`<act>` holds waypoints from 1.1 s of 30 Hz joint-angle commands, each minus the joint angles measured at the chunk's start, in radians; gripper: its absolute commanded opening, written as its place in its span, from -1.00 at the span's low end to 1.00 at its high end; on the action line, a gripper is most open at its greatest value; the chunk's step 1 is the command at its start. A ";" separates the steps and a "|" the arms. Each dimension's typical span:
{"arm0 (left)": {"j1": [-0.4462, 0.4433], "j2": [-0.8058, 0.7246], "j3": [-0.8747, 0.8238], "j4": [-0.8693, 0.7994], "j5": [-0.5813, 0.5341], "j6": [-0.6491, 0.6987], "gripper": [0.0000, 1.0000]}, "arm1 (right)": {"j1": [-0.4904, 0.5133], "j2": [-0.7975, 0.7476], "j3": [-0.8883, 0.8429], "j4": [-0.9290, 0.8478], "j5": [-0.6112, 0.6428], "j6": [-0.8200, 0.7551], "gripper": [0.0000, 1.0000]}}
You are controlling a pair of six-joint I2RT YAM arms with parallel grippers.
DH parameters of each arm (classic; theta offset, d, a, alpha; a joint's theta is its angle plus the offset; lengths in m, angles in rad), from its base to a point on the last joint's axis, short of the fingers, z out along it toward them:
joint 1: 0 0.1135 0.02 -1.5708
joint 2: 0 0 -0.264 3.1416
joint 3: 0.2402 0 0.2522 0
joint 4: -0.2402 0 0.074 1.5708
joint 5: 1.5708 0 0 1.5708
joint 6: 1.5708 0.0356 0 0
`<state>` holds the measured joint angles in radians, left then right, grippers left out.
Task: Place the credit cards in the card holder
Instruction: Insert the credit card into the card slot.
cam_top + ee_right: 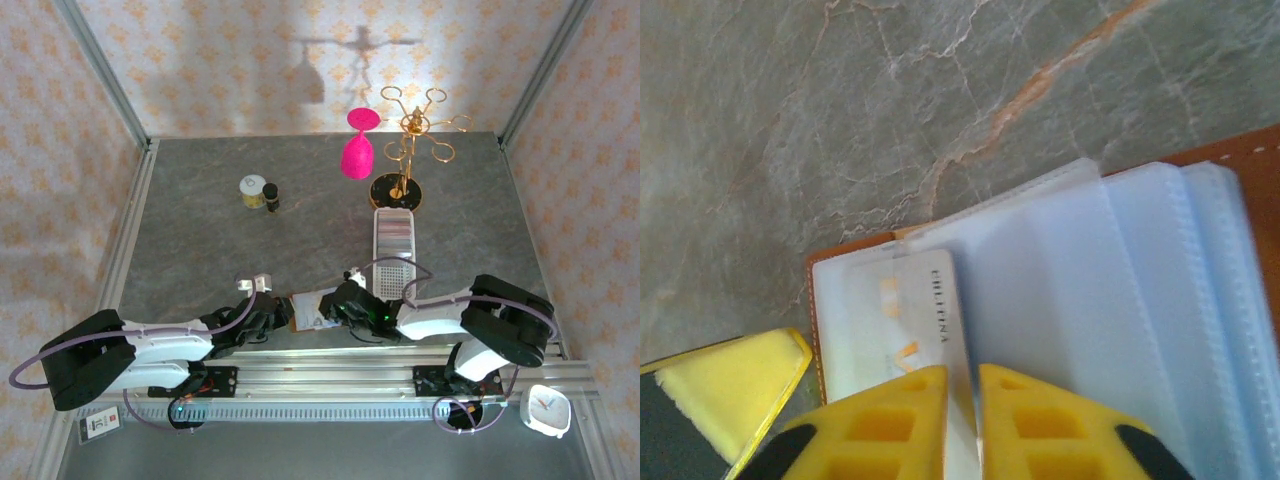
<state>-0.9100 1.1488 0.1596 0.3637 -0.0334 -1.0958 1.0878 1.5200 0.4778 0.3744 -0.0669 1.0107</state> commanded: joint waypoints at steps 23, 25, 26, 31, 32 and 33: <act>-0.003 0.026 -0.023 0.004 -0.015 -0.002 -0.63 | 0.072 -0.064 0.111 -0.234 0.189 -0.038 -0.45; -0.003 0.013 -0.032 0.006 -0.026 -0.007 -0.63 | 0.071 -0.107 0.098 -0.298 0.228 -0.028 -0.36; -0.004 0.007 -0.034 0.007 -0.030 -0.007 -0.63 | 0.071 -0.130 0.086 -0.312 0.240 -0.023 -0.32; -0.003 -0.010 -0.015 -0.010 -0.037 0.001 -0.62 | 0.072 -0.166 0.059 -0.329 0.240 -0.002 -0.20; -0.004 -0.012 -0.011 -0.012 -0.034 0.004 -0.62 | 0.072 -0.157 0.061 -0.323 0.226 -0.006 -0.20; -0.004 -0.013 -0.011 -0.014 -0.031 0.007 -0.62 | 0.072 -0.149 0.065 -0.319 0.214 -0.011 -0.20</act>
<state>-0.9100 1.1503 0.1421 0.3885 -0.0383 -1.0958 1.1561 1.3636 0.5533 0.1062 0.1158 0.9936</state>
